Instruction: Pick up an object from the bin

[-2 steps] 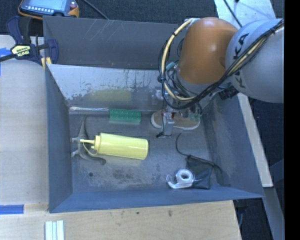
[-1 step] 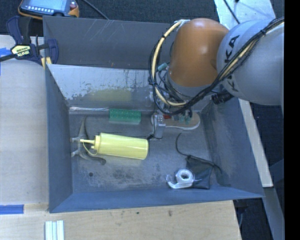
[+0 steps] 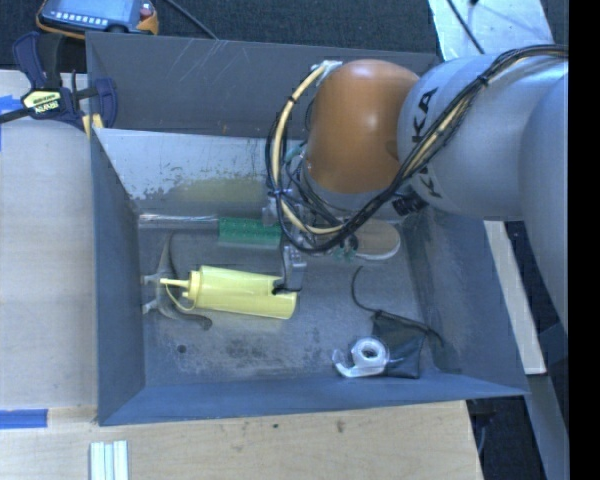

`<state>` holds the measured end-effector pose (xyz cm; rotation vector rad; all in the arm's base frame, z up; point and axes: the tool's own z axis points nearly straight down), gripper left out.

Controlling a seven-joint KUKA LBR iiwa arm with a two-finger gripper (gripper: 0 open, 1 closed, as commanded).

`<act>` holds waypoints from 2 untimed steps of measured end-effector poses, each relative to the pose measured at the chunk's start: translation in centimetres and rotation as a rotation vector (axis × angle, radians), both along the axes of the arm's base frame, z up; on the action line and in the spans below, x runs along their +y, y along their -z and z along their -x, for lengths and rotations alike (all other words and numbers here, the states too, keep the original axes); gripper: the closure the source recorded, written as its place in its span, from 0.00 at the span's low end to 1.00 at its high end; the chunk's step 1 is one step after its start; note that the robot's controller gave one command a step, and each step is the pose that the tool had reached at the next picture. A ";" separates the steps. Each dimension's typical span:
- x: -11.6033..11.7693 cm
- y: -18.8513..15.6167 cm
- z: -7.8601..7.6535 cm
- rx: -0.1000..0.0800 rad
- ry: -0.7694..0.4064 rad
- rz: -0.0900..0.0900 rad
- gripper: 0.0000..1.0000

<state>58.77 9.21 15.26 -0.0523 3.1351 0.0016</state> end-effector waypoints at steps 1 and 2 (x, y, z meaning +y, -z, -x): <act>3.4 2.4 0.8 0.005 -0.078 0.002 0.00; 7.5 5.0 0.4 0.006 0.024 0.003 0.00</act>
Offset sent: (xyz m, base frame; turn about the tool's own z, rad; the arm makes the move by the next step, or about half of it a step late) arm -0.0007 0.1086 -0.0754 -0.0458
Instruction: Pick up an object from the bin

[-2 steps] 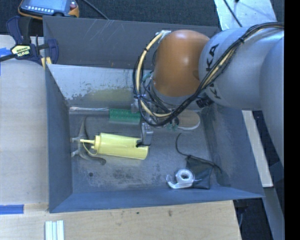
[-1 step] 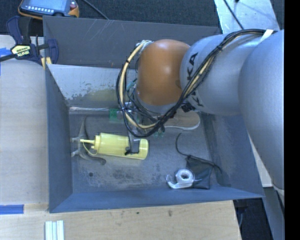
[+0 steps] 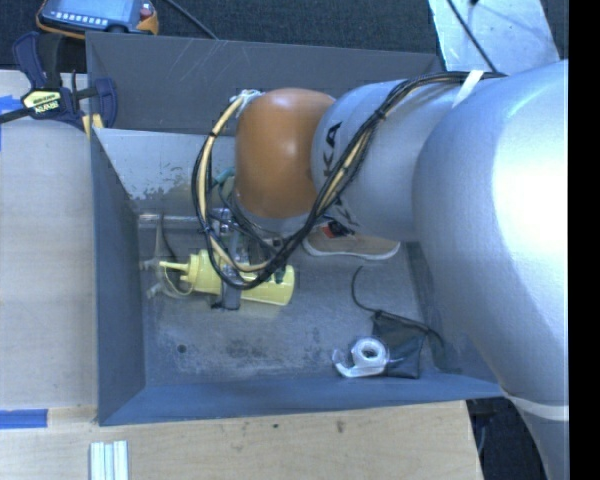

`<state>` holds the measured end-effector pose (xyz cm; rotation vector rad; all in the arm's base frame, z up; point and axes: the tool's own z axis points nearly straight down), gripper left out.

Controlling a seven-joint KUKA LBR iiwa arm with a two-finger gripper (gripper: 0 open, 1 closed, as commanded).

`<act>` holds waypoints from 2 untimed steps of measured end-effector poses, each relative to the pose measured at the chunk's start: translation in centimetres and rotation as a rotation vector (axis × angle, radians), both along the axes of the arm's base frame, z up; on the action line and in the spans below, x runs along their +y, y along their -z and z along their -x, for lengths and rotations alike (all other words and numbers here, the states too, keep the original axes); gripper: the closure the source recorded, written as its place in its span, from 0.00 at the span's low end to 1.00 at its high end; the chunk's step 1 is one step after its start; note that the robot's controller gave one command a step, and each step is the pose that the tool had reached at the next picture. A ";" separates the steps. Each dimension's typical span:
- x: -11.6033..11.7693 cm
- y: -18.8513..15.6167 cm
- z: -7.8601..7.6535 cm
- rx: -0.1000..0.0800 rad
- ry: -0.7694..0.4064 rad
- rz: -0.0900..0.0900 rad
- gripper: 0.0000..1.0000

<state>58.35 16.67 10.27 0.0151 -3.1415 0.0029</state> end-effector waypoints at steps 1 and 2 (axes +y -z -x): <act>0.2 2.4 3.4 -0.004 -0.063 -0.004 0.00; 3.5 -4.2 0.6 -0.003 -0.012 -0.003 1.00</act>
Offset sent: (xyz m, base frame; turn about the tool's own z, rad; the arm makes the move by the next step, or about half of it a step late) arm -0.0066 0.0353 0.0419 -0.0113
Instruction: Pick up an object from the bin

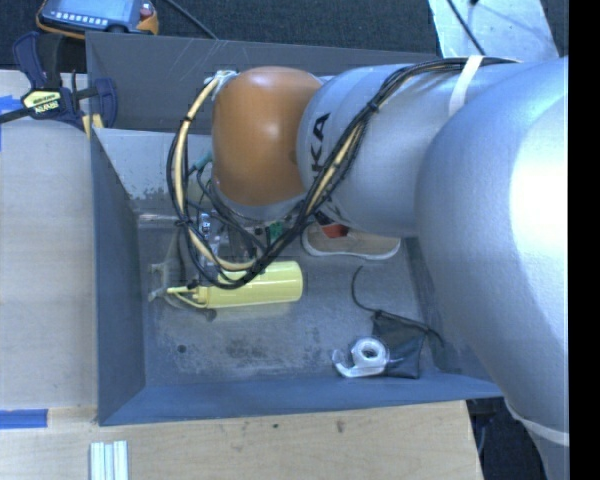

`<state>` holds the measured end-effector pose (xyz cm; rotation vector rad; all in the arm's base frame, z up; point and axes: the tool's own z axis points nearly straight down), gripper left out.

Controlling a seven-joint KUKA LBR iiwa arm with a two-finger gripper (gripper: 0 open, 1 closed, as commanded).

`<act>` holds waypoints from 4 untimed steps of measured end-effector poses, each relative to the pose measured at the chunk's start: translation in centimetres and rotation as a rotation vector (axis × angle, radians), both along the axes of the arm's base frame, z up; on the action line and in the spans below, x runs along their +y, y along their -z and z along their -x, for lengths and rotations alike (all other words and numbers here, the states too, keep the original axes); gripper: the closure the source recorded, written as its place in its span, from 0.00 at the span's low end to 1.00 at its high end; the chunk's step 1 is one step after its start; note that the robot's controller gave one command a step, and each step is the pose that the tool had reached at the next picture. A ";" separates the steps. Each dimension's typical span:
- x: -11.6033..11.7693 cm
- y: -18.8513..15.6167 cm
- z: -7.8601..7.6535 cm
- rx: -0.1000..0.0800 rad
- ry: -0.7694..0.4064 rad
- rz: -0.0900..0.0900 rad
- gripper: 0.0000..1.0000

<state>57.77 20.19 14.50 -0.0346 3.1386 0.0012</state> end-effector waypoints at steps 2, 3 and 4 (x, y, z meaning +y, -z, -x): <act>0.0 0.0 0.0 0.000 0.000 0.000 0.00; -3.0 2.3 0.5 -0.005 -0.059 -0.003 0.00; -5.8 6.2 1.3 -0.001 -0.231 0.003 0.00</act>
Offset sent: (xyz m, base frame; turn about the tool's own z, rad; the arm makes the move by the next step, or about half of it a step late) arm 0.0000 0.0000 0.0000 0.0000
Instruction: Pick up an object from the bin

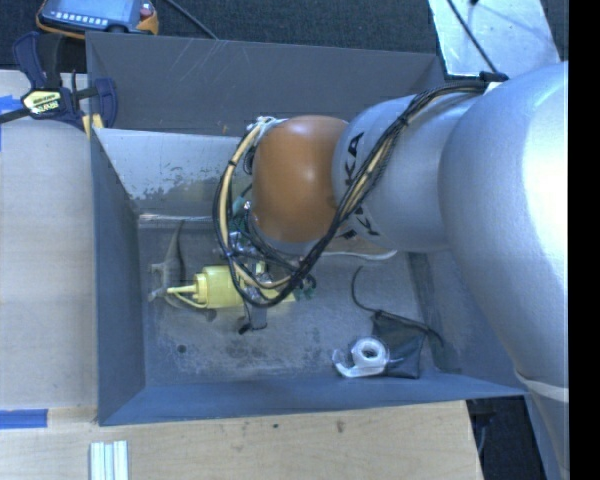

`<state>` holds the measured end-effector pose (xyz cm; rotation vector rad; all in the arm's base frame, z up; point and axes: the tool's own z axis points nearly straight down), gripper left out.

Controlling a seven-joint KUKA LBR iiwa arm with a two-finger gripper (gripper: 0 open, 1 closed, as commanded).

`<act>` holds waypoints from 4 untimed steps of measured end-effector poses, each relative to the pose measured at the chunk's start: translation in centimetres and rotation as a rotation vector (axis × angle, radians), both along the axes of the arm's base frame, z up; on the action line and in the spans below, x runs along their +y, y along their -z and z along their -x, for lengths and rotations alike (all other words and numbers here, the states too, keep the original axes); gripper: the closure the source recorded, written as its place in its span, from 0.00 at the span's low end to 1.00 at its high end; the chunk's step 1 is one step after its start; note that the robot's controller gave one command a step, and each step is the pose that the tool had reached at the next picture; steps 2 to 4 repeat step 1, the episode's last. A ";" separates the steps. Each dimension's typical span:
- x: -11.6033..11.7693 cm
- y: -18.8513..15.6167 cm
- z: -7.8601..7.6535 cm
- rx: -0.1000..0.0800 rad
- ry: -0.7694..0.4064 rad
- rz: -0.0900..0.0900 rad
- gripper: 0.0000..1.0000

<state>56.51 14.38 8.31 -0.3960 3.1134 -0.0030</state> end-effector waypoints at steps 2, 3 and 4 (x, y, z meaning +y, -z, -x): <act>5.2 0.7 3.6 0.003 0.236 -0.002 1.00; 5.2 0.7 3.6 0.003 0.236 -0.002 1.00; 5.2 0.7 3.6 0.003 0.236 -0.002 1.00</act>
Offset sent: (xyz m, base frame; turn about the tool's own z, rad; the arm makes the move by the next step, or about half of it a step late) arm 0.0000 0.0000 0.0000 0.0000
